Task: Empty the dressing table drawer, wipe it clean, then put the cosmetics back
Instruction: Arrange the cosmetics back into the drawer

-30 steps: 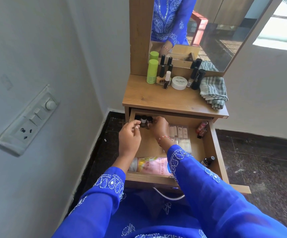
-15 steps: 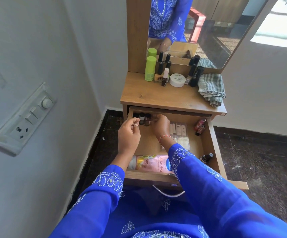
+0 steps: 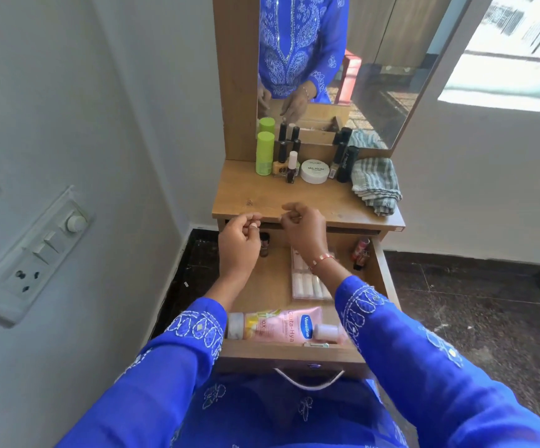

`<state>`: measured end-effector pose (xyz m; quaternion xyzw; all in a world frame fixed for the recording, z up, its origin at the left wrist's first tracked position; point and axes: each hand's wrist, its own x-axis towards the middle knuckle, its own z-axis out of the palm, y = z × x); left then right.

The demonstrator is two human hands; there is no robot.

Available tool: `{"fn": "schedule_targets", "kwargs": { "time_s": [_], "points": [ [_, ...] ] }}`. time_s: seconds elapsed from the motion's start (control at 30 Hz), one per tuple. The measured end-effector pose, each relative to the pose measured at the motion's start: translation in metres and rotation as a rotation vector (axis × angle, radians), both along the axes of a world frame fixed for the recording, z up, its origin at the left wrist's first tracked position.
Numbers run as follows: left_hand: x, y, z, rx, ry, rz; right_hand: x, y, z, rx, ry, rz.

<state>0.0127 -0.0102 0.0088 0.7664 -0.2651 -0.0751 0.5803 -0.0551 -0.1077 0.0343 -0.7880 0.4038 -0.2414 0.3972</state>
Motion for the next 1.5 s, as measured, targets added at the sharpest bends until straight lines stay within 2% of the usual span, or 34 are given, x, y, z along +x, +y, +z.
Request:
{"fn": "schedule_targets", "kwargs": {
  "time_s": [0.17,0.33,0.47,0.73,0.87,1.0,1.2,1.27,1.4,1.5],
  "points": [
    [0.018,-0.036,0.044,-0.028,-0.105,-0.026,0.021,-0.039,0.044,-0.145,-0.045,-0.016],
    [0.033,-0.06,0.064,0.03,-0.115,-0.054,0.043,-0.078,0.061,-0.375,0.227,0.089],
    [0.042,-0.067,0.063,0.144,-0.118,-0.101,0.052,-0.089,0.059,-0.437,0.361,0.175],
    [0.039,-0.07,0.069,0.256,-0.113,-0.158,0.042,-0.082,0.056,-0.415,0.277,0.203],
    [0.033,-0.075,0.068,0.283,-0.091,-0.204,0.034,-0.073,0.055,-0.29,0.074,0.134],
    [0.027,-0.075,0.061,0.264,-0.043,-0.235,0.029,-0.061,0.056,-0.198,-0.058,0.086],
    [0.03,-0.071,0.058,0.191,0.077,-0.187,0.041,-0.069,0.067,-0.129,-0.087,0.087],
    [0.034,-0.069,0.059,0.17,0.102,-0.154,0.054,-0.077,0.076,-0.201,0.007,0.124],
    [0.042,-0.062,0.059,0.131,0.169,-0.109,0.075,-0.086,0.083,-0.324,0.347,0.256],
    [0.045,-0.057,0.057,0.131,0.209,-0.088,0.079,-0.086,0.073,-0.337,0.391,0.247]
  ]
}}
